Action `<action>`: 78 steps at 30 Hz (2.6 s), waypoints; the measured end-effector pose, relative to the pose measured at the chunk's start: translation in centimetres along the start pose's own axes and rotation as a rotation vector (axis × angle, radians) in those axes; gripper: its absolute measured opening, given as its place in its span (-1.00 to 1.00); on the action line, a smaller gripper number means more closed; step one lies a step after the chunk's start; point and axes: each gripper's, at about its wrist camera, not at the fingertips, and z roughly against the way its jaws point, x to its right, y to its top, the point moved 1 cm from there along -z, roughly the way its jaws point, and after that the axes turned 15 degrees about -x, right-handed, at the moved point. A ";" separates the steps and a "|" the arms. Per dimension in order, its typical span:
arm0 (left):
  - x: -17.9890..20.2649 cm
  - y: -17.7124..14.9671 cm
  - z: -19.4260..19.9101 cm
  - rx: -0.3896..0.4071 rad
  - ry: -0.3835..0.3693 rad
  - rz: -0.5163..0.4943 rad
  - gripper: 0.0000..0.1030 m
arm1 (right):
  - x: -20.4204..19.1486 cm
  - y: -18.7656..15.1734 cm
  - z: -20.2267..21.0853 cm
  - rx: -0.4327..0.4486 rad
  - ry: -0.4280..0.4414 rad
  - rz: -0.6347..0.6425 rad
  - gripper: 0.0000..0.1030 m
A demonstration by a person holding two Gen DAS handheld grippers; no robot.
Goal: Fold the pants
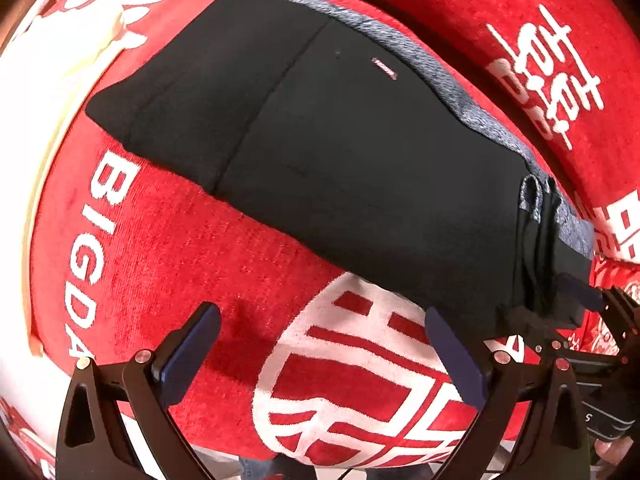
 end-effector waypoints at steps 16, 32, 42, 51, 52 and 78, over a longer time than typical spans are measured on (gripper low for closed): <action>-8.5 2.1 3.5 0.120 -0.142 0.097 0.99 | -1.5 1.4 -2.3 -0.009 0.027 0.038 0.57; -12.8 4.7 2.7 0.260 -0.632 0.128 0.99 | -1.2 -0.1 -4.2 0.031 0.050 0.095 0.74; -10.4 6.6 4.1 0.305 -0.576 0.114 0.99 | -1.8 0.0 -4.6 0.039 0.055 0.097 0.74; -9.0 7.2 3.6 0.319 -0.440 0.156 0.82 | -1.1 0.8 -3.4 0.011 0.115 0.079 0.74; -7.9 6.9 4.0 0.340 -0.365 0.109 0.78 | -0.5 1.1 -2.4 0.021 0.149 0.058 0.74; -9.5 7.8 2.9 0.279 -0.457 0.186 0.81 | -10.4 18.1 8.4 -0.005 0.324 0.183 0.77</action>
